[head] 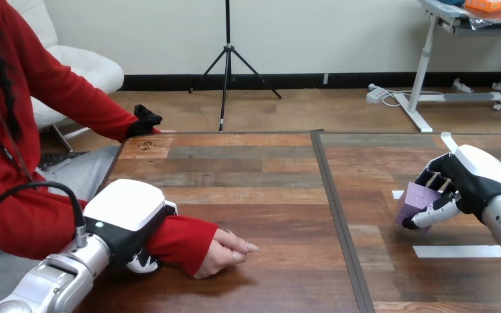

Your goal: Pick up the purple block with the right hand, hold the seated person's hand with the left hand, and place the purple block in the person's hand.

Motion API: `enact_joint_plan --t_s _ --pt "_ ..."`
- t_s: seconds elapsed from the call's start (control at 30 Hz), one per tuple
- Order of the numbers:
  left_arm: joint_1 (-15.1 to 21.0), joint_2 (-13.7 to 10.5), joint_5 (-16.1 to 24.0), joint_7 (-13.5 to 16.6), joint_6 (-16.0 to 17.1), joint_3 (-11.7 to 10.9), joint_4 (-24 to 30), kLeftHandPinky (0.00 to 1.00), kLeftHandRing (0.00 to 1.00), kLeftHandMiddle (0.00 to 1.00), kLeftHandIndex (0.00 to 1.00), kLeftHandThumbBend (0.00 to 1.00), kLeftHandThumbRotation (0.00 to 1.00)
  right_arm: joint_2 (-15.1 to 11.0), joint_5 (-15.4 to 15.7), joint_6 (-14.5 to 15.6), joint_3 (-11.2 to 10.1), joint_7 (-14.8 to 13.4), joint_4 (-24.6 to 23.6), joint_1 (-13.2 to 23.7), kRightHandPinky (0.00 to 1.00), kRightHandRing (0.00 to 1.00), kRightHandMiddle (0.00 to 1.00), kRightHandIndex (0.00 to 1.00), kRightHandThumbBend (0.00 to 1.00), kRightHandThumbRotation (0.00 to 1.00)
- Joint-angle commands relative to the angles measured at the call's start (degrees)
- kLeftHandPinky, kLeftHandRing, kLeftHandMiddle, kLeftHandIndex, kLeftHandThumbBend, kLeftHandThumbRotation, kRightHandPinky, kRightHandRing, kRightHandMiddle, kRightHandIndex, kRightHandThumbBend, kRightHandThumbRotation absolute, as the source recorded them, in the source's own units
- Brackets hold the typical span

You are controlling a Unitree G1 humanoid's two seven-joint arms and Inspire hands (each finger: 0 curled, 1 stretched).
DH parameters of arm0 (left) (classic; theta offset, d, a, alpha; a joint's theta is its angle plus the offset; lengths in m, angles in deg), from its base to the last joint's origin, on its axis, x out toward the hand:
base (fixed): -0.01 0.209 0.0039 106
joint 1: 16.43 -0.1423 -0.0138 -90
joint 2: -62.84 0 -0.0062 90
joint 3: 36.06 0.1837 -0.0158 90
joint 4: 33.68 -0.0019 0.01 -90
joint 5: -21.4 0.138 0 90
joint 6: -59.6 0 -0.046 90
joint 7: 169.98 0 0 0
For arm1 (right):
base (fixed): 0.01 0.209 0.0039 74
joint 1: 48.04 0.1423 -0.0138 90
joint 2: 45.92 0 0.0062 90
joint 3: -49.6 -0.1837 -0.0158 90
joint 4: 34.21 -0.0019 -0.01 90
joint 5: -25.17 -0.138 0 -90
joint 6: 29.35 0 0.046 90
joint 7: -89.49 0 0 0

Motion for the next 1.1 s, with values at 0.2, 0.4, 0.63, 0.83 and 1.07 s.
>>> enact_joint_plan --t_s 0.2,0.4,0.63,0.83,1.07 --pt "1.9 0.5 -2.0 2.6 0.2 0.0 -2.1 0.52 0.58 0.6 0.59 0.74 0.04 0.0 -1.4 -0.4 -2.1 -0.8 -3.0 1.9 0.35 0.41 0.47 0.5 0.7 0.0" --pt "2.0 1.0 -2.8 5.1 1.4 -0.1 -2.9 0.45 0.52 0.54 0.54 0.69 0.06 0.0 -1.7 -1.1 -2.1 -1.1 -3.9 1.5 0.36 0.42 0.48 0.5 0.7 0.0" --pt "2.1 1.4 -4.5 8.0 3.3 -0.7 -3.4 0.37 0.44 0.47 0.48 0.66 0.05 0.2 -1.7 -0.5 -1.9 -1.4 -5.3 1.4 0.37 0.43 0.48 0.5 0.7 0.0" --pt "2.0 1.7 -5.8 10.5 4.5 -1.4 -3.5 0.33 0.4 0.43 0.44 0.65 0.03 0.6 -2.2 1.3 -2.3 -0.5 -7.8 1.0 0.39 0.43 0.48 0.5 0.69 0.0" --pt "1.5 2.2 -7.6 11.5 4.2 -2.4 -1.9 0.32 0.37 0.41 0.42 0.63 0.05 1.0 -2.8 3.3 -2.6 0.1 -11.3 0.2 0.38 0.43 0.48 0.5 0.68 0.0"
